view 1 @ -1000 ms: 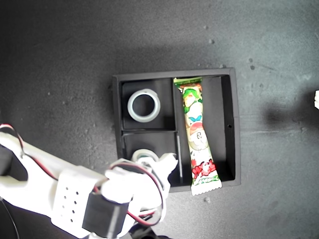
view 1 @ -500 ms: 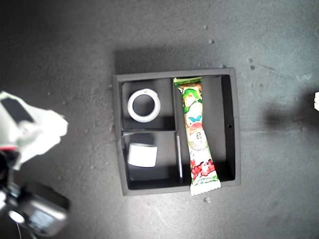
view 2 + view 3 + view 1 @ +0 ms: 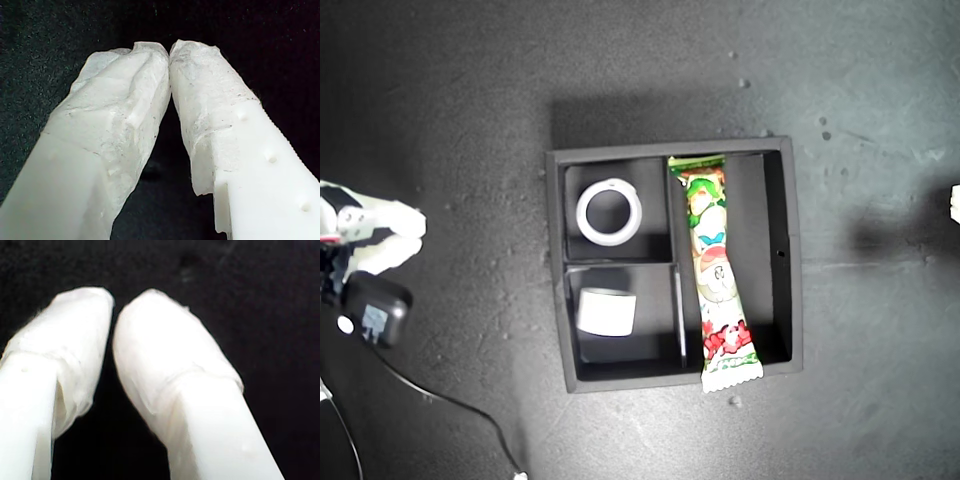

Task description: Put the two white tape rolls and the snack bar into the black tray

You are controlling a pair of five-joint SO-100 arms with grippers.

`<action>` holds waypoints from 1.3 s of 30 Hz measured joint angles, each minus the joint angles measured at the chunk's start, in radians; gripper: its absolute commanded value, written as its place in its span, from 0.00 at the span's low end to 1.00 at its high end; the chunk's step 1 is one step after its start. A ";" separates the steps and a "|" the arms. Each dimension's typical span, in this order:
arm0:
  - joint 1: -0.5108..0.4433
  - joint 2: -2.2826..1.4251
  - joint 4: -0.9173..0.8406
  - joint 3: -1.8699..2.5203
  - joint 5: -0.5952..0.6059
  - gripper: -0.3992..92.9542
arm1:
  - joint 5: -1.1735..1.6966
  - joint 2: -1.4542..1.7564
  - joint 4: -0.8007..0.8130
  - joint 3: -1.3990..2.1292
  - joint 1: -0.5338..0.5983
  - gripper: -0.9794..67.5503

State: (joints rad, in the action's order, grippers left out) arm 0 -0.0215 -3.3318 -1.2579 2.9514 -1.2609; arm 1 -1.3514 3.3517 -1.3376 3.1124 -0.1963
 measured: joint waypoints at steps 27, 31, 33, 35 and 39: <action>0.064 -0.003 -0.098 0.129 -0.078 0.01 | 0.000 0.002 0.000 0.000 -0.046 0.01; 0.061 -0.003 -0.098 0.129 -0.078 0.01 | 0.000 0.002 0.000 0.000 -0.035 0.01; 0.060 -0.003 -0.098 0.129 -0.078 0.01 | 0.000 0.002 0.000 0.000 -0.021 0.01; 0.058 -0.003 -0.098 0.129 -0.078 0.01 | 0.000 0.002 0.000 0.000 -0.009 0.01; 0.058 -0.003 -0.098 0.129 -0.078 0.01 | 0.000 0.002 0.000 0.000 -0.011 0.01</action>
State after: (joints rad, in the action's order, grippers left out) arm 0 0.0368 -3.3349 -1.3560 3.0802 -1.3392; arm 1 -1.3514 3.3533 -1.3376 3.1124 -0.2071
